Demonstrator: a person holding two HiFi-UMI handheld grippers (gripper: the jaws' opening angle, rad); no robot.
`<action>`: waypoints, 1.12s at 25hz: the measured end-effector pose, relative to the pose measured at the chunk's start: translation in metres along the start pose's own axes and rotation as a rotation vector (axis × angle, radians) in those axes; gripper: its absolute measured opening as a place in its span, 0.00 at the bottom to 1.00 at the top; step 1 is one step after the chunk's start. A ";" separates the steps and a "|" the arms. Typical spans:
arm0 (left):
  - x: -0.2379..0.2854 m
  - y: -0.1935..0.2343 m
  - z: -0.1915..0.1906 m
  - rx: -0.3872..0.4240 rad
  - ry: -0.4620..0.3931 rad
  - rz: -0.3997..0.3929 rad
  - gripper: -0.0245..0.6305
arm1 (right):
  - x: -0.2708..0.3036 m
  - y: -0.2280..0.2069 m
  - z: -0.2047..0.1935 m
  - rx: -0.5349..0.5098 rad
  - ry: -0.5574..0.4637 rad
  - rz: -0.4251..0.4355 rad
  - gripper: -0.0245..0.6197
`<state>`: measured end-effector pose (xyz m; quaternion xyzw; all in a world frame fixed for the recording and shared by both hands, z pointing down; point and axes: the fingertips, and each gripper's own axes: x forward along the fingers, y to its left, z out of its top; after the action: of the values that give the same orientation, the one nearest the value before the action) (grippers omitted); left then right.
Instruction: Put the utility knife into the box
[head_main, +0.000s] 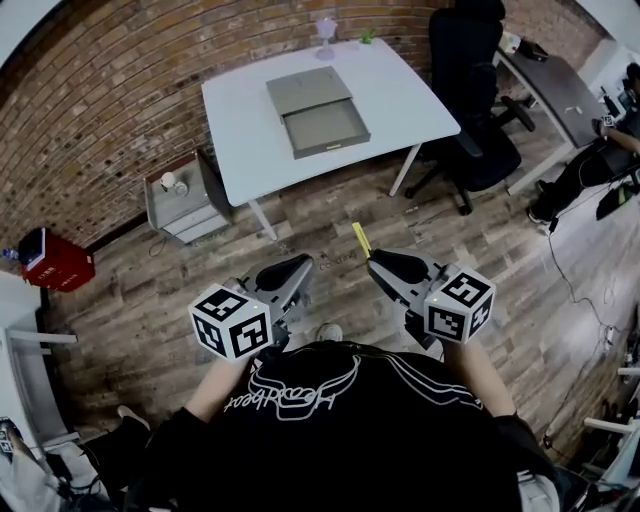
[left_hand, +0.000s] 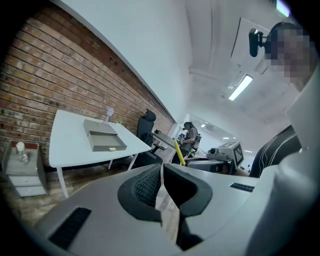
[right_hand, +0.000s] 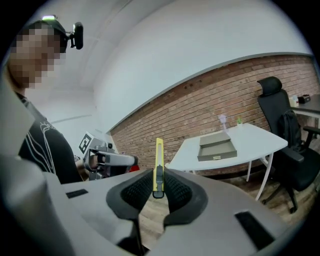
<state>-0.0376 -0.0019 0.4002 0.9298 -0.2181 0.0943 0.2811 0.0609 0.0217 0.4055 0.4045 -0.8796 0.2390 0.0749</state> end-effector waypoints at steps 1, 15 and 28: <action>0.001 0.009 0.005 0.000 -0.001 0.004 0.10 | 0.008 -0.004 0.004 -0.008 0.005 -0.001 0.14; 0.029 0.065 0.034 -0.002 -0.008 0.053 0.10 | 0.065 -0.049 0.036 -0.033 0.034 0.024 0.14; 0.081 0.157 0.089 -0.062 -0.017 0.137 0.10 | 0.152 -0.145 0.081 -0.058 0.135 0.054 0.14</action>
<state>-0.0327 -0.1977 0.4269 0.9042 -0.2865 0.0988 0.3010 0.0736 -0.2002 0.4363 0.3612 -0.8896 0.2424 0.1392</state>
